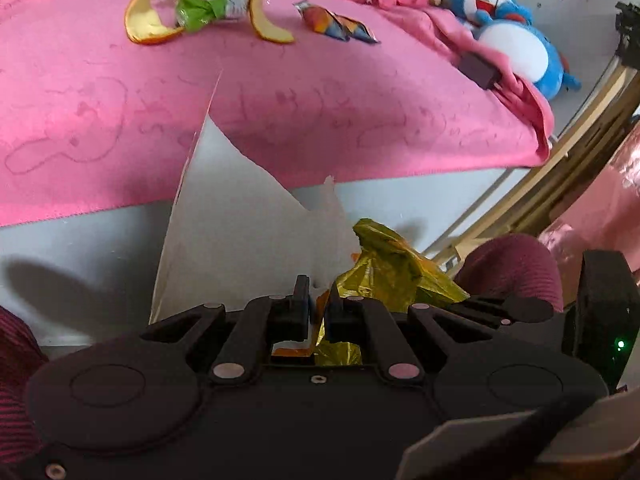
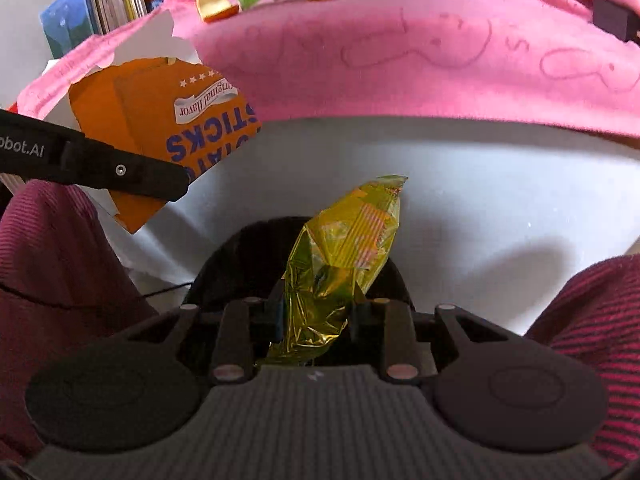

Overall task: Collect trash
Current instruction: 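Lower the box and gold foil into the bin and open both tools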

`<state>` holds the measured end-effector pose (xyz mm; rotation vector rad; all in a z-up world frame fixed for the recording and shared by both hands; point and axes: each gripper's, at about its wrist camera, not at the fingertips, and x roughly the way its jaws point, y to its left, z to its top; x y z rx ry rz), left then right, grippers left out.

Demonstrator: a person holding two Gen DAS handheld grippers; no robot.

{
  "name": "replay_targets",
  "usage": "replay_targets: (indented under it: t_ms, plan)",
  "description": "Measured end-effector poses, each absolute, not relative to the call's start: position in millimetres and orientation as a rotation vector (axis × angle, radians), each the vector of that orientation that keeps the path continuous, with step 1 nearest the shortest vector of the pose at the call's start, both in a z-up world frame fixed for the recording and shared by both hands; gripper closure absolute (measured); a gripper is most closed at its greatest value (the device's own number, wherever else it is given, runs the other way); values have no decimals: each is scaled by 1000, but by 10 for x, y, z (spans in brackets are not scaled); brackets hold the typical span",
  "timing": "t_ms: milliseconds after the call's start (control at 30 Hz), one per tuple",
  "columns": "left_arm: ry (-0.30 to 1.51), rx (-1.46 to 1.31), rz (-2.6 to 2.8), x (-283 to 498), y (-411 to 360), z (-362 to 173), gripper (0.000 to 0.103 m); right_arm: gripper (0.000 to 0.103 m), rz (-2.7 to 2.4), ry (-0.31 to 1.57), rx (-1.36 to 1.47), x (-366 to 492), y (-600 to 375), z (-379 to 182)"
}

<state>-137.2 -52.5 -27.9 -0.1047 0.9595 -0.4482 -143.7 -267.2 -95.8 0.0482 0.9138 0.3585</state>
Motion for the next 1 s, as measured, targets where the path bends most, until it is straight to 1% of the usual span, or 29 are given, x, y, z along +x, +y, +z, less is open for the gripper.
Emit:
replay_targets:
  t_ms: [167,333,667,900,1000]
  plan:
    - [1014,-102,-476,-1379,-597,-389,97,70,363,949,30,-1396,-2640,-1027]
    - [1083,-92,-447,-1317,-649,-622,97,69,367,1019,35,-1258,-2602,-1111]
    - [1165,-68,-438,-1169,-719,-935,97,69,377,1071,13,-1135,-2525,-1184]
    - [1190,-38,-431,-1097,-800,-1041,92,68,380,1080,15,-1073,-2552,-1159]
    - [1195,-37,-429,-1073,-839,-1072,91,65,378,1077,19,-1072,-2553,-1165]
